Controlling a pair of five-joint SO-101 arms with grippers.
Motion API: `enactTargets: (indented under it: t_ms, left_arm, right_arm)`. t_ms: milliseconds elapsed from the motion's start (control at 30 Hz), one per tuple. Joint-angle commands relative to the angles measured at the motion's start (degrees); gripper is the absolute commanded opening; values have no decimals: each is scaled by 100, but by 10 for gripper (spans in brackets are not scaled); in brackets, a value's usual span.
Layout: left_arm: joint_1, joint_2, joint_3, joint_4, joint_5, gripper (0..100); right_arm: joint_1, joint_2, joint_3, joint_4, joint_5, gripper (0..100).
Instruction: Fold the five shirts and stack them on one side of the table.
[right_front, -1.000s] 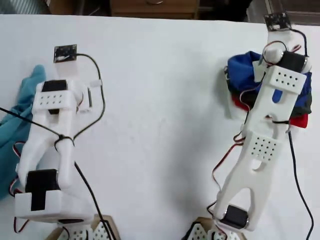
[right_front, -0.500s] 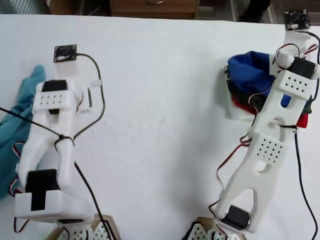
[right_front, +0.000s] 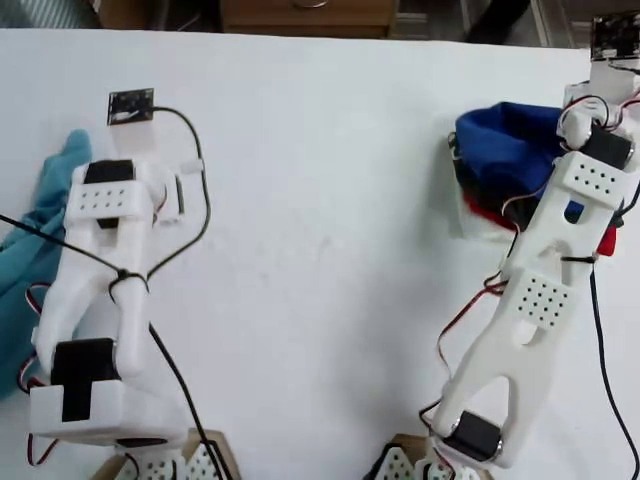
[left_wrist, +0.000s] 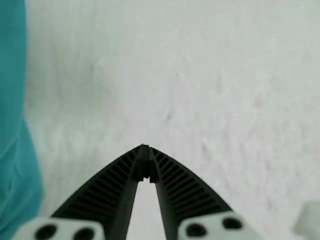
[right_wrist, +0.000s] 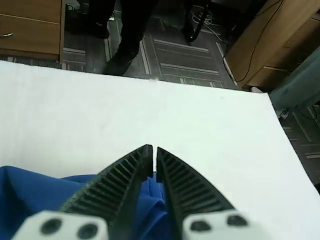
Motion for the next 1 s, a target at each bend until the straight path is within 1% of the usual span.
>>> enactTargets:
  t_ms: [0,100,367,467,733,967]
  left_arm:
    - [-44,-281,-84,-62,-18,27]
    - [-35,-281,-92,-70,-18,27]
    - [-44,-281,-101,-70,-18,27]
    - [-44,-281,-92,-70,-18,27]
    - [-18,-281,-92,-44,-18,27]
    - [-53,-290,-110,97,-18,27]
  right_arm:
    - [-40,-497,-484,224,-53,20]
    - [-154,-769,-774,1015,-53,20]
    - [-207,-1305,-826,3741,-9,20]
    - [-198,-1341,-826,4312,0,20]
    - [-57,-1200,-826,4426,0,20]
    - [171,-330,-826,3705,0,20]
